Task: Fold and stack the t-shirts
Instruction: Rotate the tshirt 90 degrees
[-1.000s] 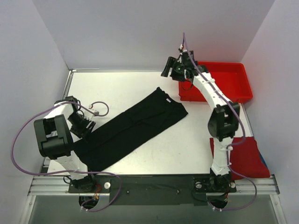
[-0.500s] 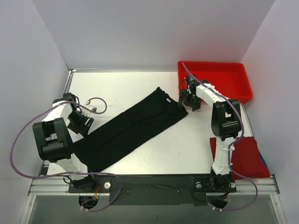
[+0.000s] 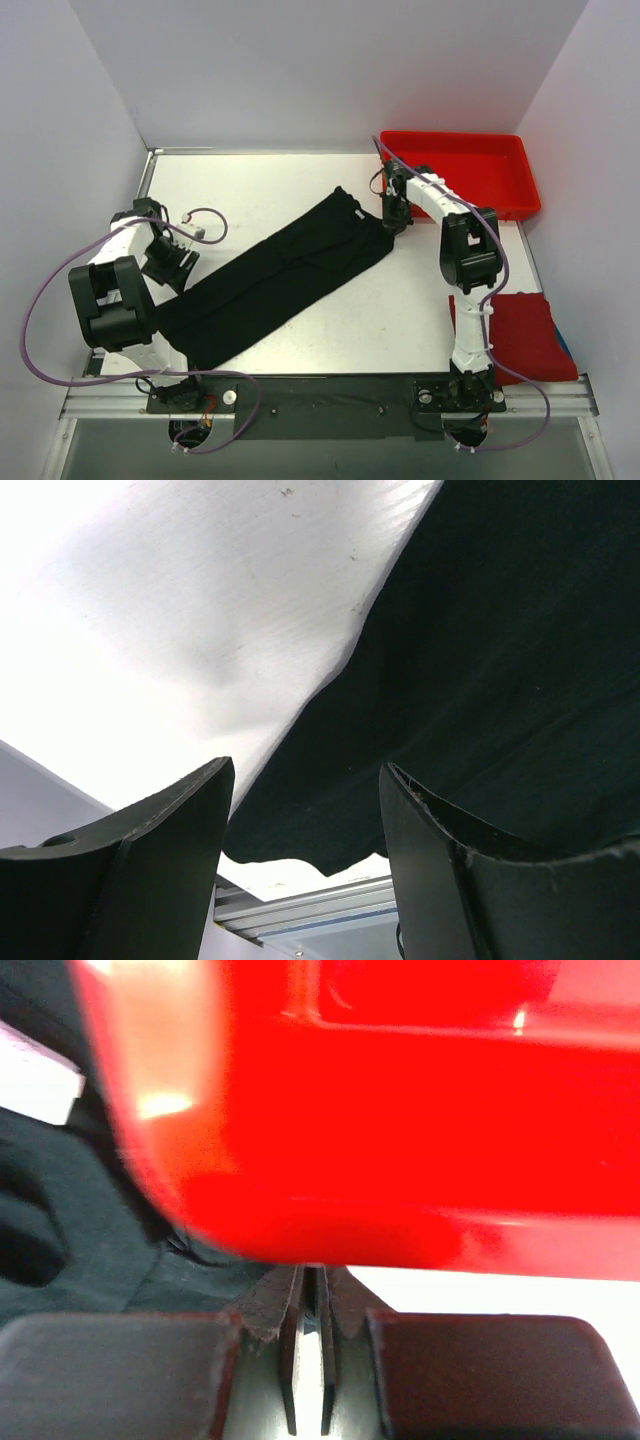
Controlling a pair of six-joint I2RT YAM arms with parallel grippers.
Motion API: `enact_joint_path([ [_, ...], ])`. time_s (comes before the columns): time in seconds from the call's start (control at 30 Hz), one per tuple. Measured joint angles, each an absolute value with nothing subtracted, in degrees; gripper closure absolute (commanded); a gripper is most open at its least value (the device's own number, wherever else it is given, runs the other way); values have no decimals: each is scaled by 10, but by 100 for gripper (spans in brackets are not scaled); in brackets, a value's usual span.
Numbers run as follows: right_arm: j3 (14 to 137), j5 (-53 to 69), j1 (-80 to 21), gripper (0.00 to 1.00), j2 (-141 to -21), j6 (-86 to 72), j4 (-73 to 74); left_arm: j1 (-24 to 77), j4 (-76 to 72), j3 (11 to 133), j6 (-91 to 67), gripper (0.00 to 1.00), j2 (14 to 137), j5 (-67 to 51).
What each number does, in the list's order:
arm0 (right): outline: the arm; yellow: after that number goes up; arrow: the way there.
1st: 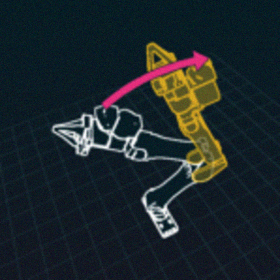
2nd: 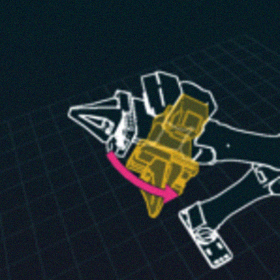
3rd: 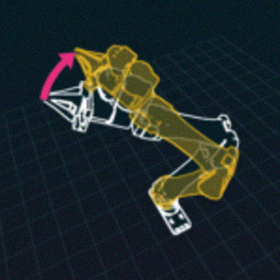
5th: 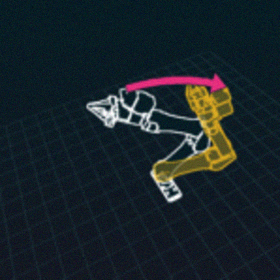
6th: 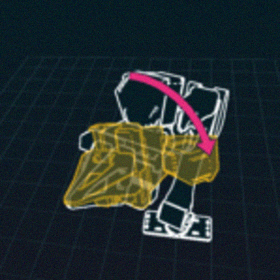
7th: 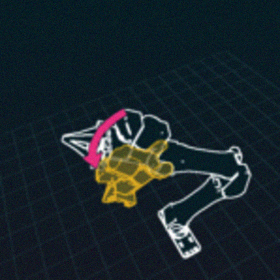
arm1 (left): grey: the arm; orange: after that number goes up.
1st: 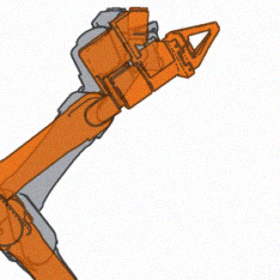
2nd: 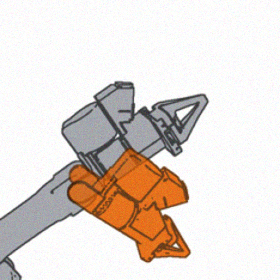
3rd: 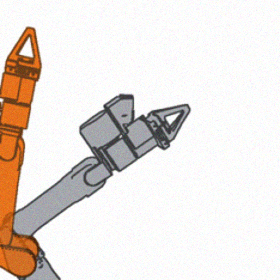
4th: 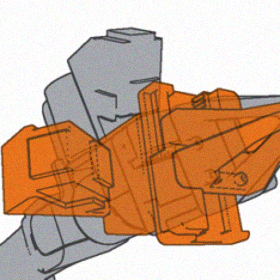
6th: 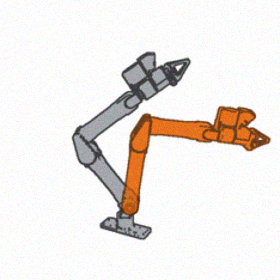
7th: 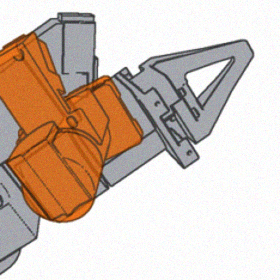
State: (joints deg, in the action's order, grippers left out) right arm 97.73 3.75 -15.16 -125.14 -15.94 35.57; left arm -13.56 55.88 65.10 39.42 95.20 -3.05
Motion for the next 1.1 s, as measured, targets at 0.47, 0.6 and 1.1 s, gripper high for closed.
enact_joint_path([
  [0.47, 1260, 45, -203, 100, -1359, -143, 377, -134, 559, 684, 371, 30, 973, -42],
  [0.6, 1317, 50, -176, 100, -1424, -176, 373, -128, 559, 686, 362, 30, 981, -54],
  [1.1, 1329, 80, -138, 100, -1445, -210, 172, -29, 512, 647, 356, 44, 1021, -53],
])
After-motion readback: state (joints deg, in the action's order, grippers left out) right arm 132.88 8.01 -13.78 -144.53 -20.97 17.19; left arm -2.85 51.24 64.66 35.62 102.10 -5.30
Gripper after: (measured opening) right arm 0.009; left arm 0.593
